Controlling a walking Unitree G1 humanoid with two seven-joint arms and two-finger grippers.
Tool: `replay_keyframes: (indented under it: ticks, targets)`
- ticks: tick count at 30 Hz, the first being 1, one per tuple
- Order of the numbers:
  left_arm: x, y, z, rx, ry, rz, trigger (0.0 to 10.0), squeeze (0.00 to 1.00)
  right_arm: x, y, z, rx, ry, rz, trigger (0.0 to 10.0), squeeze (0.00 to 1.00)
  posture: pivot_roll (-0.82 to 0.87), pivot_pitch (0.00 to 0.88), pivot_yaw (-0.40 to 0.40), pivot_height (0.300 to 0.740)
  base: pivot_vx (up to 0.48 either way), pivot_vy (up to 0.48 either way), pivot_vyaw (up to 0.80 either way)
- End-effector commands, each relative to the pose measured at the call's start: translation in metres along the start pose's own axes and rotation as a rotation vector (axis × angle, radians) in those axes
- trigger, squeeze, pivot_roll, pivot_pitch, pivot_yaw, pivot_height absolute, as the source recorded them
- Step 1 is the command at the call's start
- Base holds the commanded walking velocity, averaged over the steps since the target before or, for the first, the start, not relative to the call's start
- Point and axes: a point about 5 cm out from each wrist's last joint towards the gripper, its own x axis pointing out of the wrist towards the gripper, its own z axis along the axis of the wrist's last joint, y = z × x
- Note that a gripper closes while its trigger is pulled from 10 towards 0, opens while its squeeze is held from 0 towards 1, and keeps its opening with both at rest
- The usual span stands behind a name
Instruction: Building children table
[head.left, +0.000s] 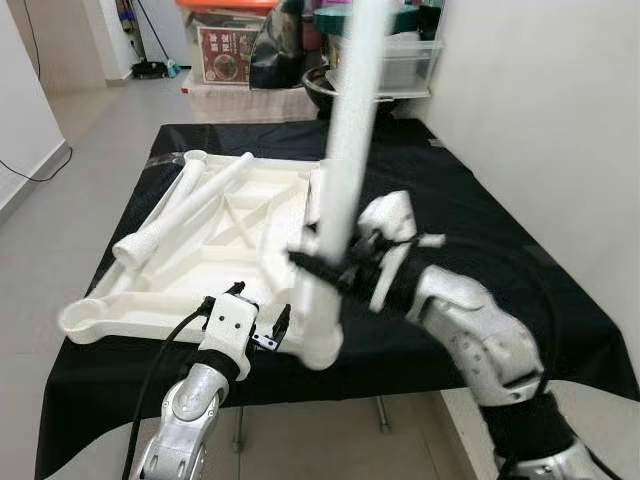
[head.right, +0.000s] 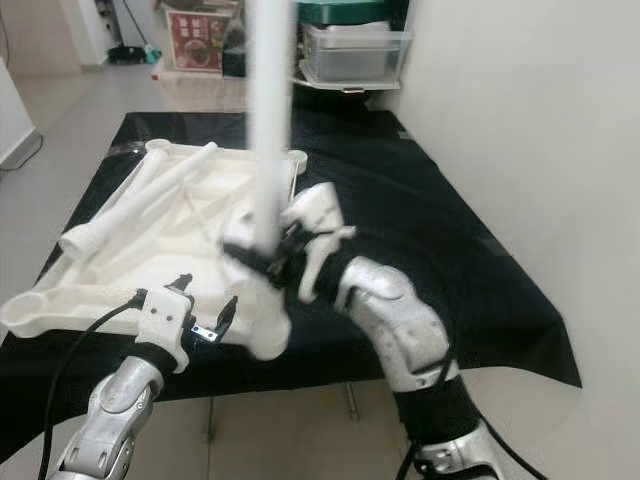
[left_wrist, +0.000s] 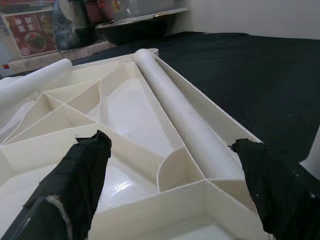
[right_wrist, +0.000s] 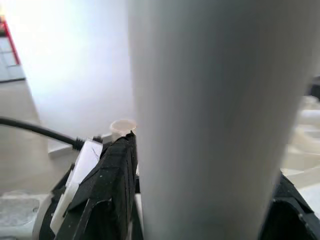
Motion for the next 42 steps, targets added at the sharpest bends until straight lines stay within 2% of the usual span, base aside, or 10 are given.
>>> replay_keyframes:
  ticks: [1, 3, 15, 17, 18, 23, 24, 28, 29, 42]
  targets:
    - [-0.002, 0.002, -0.001, -0.003, 0.001, 0.012, 10.0, 0.00, 0.002, -0.002, -0.006, -0.002, 0.019, -0.010, 10.0, 0.00, 0.03, 0.000, -0.076, 0.740, 0.000, 0.000, 0.00]
    - [-0.004, 0.003, -0.003, 0.000, 0.007, 0.016, 10.0, 0.00, 0.004, -0.019, -0.015, 0.024, 0.055, -0.175, 0.0, 0.00, 0.04, 0.000, -0.072, 0.740, 0.000, 0.000, 0.00]
    - [-0.003, 0.000, -0.003, -0.003, 0.009, 0.004, 10.0, 0.00, -0.056, -0.080, -0.058, 0.153, 0.203, -1.151, 0.0, 0.00, 0.01, 0.000, -0.056, 0.740, 0.000, 0.000, 0.00]
    - [-0.003, -0.001, -0.003, -0.005, 0.010, 0.000, 10.0, 0.00, -0.046, -0.070, -0.059, 0.158, 0.212, -1.112, 1.8, 0.00, 0.01, 0.000, -0.052, 0.740, 0.000, 0.000, 0.00]
    - [-0.003, -0.001, -0.004, -0.006, 0.011, -0.002, 10.0, 0.00, -0.037, -0.063, -0.056, 0.144, 0.197, -1.064, 10.0, 0.00, 0.00, 0.000, -0.052, 0.740, 0.000, 0.000, 0.00]
    - [-0.003, -0.002, -0.004, -0.007, 0.012, -0.005, 10.0, 0.00, -0.018, -0.046, -0.045, 0.156, 0.100, -0.942, 10.0, 0.00, 0.00, 0.000, -0.050, 0.740, 0.000, 0.000, 0.00]
    - [-0.003, -0.003, -0.004, -0.008, 0.013, -0.007, 10.0, 0.00, -0.014, -0.043, -0.037, 0.158, 0.057, -0.878, 10.0, 1.00, 0.00, 0.000, -0.052, 0.740, 0.000, 0.000, 0.00]
    - [-0.002, -0.002, -0.004, -0.010, 0.012, -0.006, 10.0, 0.00, -0.006, -0.043, -0.020, 0.112, 0.006, -0.766, 10.0, 1.00, 0.00, 0.000, -0.054, 0.740, 0.000, 0.000, 0.00]
    - [-0.002, -0.002, -0.004, -0.010, 0.012, -0.005, 10.0, 0.00, -0.002, -0.038, -0.011, 0.104, -0.024, -0.630, 10.0, 0.00, -0.01, 0.000, -0.059, 0.740, 0.000, 0.000, 0.00]
    - [-0.005, 0.000, -0.005, -0.012, 0.011, 0.014, 10.0, 0.00, 0.009, 0.017, -0.015, -0.047, 0.042, -0.023, 10.0, 0.00, 0.02, 0.000, -0.079, 0.740, 0.000, 0.000, 0.00]
